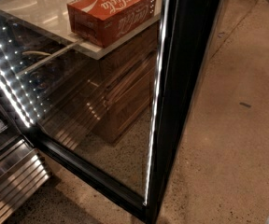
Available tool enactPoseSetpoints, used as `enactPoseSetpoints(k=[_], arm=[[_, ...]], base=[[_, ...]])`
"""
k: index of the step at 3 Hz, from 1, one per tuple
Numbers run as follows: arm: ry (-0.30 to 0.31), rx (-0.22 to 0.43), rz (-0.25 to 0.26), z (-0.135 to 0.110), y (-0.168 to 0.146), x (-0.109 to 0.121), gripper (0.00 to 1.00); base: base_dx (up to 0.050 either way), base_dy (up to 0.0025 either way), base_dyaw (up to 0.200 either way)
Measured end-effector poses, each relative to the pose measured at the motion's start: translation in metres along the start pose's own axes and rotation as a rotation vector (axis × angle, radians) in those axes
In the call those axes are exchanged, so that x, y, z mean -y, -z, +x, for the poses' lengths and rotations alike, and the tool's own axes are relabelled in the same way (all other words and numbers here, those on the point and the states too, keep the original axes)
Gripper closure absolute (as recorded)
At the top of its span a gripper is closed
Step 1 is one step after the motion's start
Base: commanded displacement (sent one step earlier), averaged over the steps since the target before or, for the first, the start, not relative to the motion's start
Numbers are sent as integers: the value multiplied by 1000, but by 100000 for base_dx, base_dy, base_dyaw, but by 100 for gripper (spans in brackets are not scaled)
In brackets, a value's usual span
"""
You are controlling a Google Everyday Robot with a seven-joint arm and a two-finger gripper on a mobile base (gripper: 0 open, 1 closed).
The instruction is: Close right fridge door
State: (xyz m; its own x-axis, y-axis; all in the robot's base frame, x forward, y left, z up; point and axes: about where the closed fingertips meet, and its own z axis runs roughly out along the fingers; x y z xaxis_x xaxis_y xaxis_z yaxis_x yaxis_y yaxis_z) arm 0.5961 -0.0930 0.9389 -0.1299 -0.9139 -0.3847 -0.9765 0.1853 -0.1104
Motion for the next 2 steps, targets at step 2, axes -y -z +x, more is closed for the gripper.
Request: enactPoseSetpoints(k=[2], arm=[[0,0,0,0,0,0,100]], base=[[-3640,-248,13777]])
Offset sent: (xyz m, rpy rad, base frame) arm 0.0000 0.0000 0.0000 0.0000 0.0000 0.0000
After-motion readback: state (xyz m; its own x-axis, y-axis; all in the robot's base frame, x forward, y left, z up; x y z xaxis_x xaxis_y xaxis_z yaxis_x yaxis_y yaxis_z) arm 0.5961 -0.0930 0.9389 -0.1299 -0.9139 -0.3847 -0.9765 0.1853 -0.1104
